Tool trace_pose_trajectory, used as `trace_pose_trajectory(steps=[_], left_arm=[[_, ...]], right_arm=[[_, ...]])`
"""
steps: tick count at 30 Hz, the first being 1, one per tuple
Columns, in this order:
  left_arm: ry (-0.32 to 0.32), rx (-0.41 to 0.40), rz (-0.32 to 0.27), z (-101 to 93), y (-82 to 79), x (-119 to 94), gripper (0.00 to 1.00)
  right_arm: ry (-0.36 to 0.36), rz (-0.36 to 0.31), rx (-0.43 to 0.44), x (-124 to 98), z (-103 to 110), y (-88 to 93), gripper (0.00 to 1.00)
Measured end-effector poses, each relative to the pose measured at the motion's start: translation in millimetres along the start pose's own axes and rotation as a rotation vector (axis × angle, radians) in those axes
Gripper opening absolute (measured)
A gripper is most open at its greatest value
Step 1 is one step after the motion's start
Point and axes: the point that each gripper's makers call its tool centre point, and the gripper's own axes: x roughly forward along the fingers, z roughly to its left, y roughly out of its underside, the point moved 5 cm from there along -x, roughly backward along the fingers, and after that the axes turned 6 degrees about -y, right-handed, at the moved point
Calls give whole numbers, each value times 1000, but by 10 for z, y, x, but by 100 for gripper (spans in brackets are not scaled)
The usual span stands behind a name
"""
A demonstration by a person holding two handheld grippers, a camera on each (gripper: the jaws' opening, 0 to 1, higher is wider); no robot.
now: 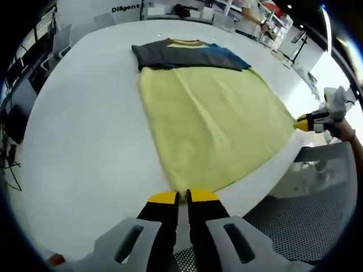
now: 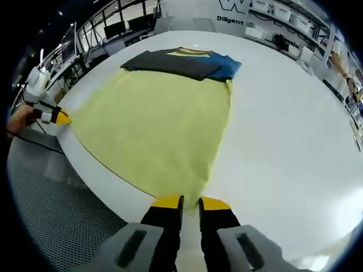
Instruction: Fold the garment on the visible template until the final outline fits inside the template.
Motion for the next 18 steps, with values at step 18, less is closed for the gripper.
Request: trace_pose_trajectory(steps=[18], left_arm=[[6, 67, 30, -24, 6, -5, 0]], right_arm=[[-3, 44, -11, -18, -14, 32, 0]])
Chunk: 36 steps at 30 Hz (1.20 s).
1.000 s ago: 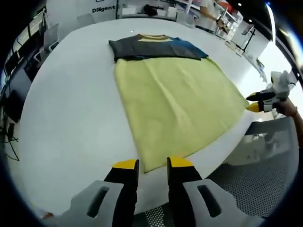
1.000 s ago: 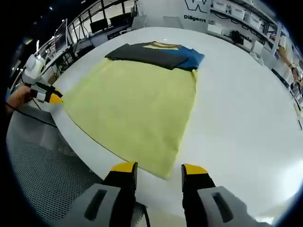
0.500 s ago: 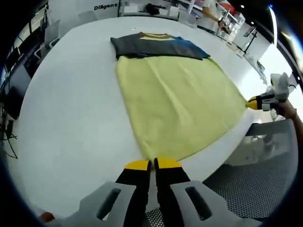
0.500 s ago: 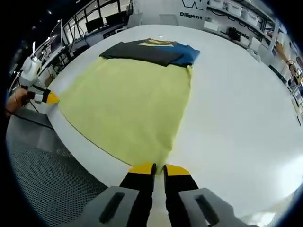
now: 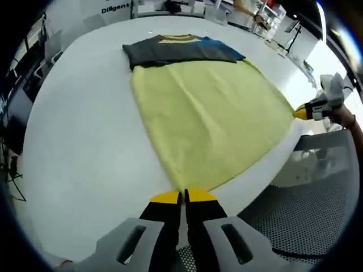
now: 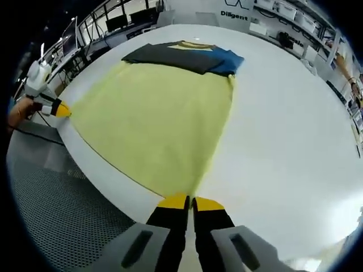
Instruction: Fold the garment on the visible template until the final outline fits inside the template.
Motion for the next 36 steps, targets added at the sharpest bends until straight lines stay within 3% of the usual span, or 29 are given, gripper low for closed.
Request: trace_pose_trajectory(steps=[3, 8, 18, 28, 36], left_arm=[[6, 23, 26, -25, 25, -13, 0], [10, 38, 46, -41, 47, -27, 0], [32, 88, 105, -105, 141, -59, 0], [63, 119, 166, -160, 233, -103, 0], [79, 90, 182, -182, 311, -137, 0]], right_arm=[[0, 51, -61, -18, 15, 28, 0], [-1, 76, -76, -34, 19, 48, 0], [-18, 158, -76, -96, 68, 144, 0], [-31, 195, -40, -150, 106, 232, 0], [-51, 210, -9, -190, 135, 323, 0]])
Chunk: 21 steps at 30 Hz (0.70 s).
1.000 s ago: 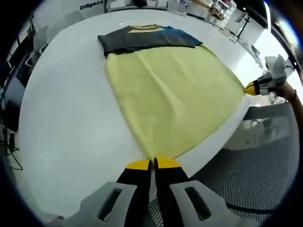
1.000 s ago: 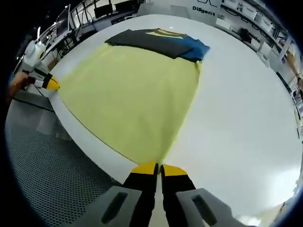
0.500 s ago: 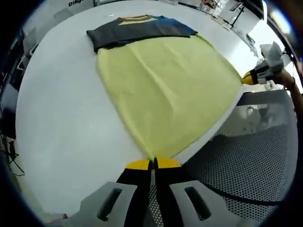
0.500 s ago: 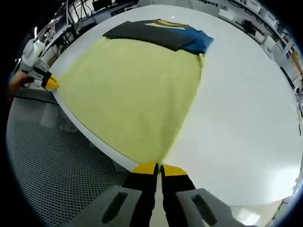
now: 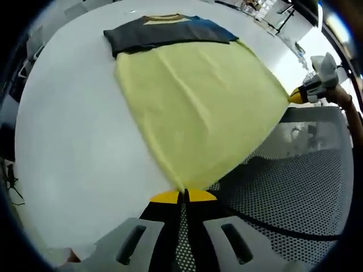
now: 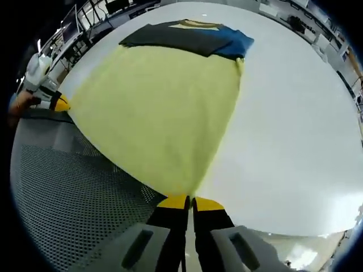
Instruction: Fold the garment on the visible template until the final outline fits inside the template.
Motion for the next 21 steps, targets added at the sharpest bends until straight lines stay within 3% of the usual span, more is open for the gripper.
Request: trace_pose_trajectory(steps=[8, 12, 21], left_arm=[[27, 7, 33, -94, 72, -8, 0], [29, -39, 30, -97, 75, -28, 0], [17, -29, -1, -75, -66, -90, 0]], right_arm=[[0, 20, 3, -34, 5, 55, 0], [1, 13, 18, -47, -9, 57, 0], [-11, -19, 25, -107, -33, -11, 0]])
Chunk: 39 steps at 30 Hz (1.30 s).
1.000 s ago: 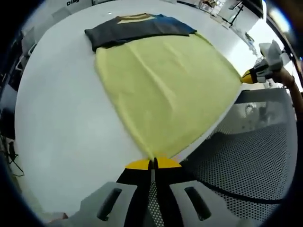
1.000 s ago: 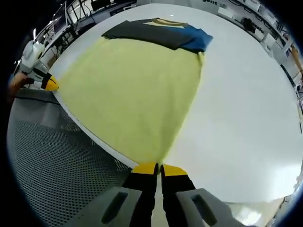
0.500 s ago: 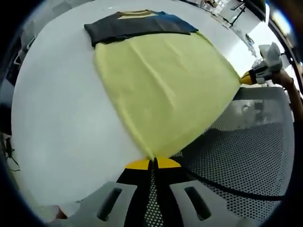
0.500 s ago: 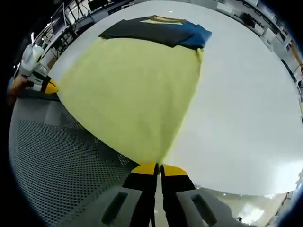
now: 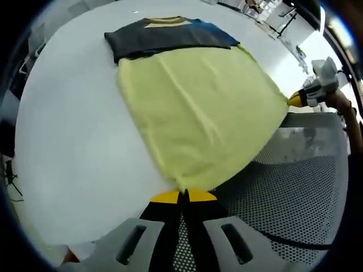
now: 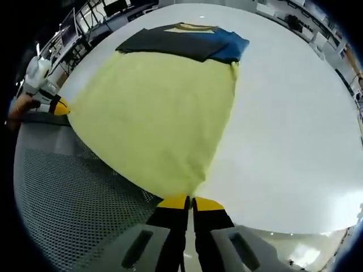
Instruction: Fold the garment on the visible template until the final outline fits inside the template.
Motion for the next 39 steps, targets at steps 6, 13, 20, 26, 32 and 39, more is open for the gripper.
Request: trace_pose_trajectory(steps=[6, 13, 20, 26, 32, 39], left_arm=[[-1, -14, -46, 30, -132, -63, 0], [-12, -56, -120, 135, -367, -170, 0], [-19, -135, -223, 286, -623, -303, 0], [-21, -174, -334, 399, -858, -466, 0], [-30, -182, -393, 478, -1060, -561, 0], [-35, -178, -456, 577, -1314, -636, 0]], right_arm=[[-26, -76, 40, -99, -42, -141, 0], [-27, -176, 39, -234, -127, -403, 0], [-16, -220, 20, -344, -170, -598, 0], [4, -288, 14, -462, -242, -818, 0], [4, -379, 44, -599, -304, -1065, 0], [14, -437, 54, -693, -381, -1298, 0]])
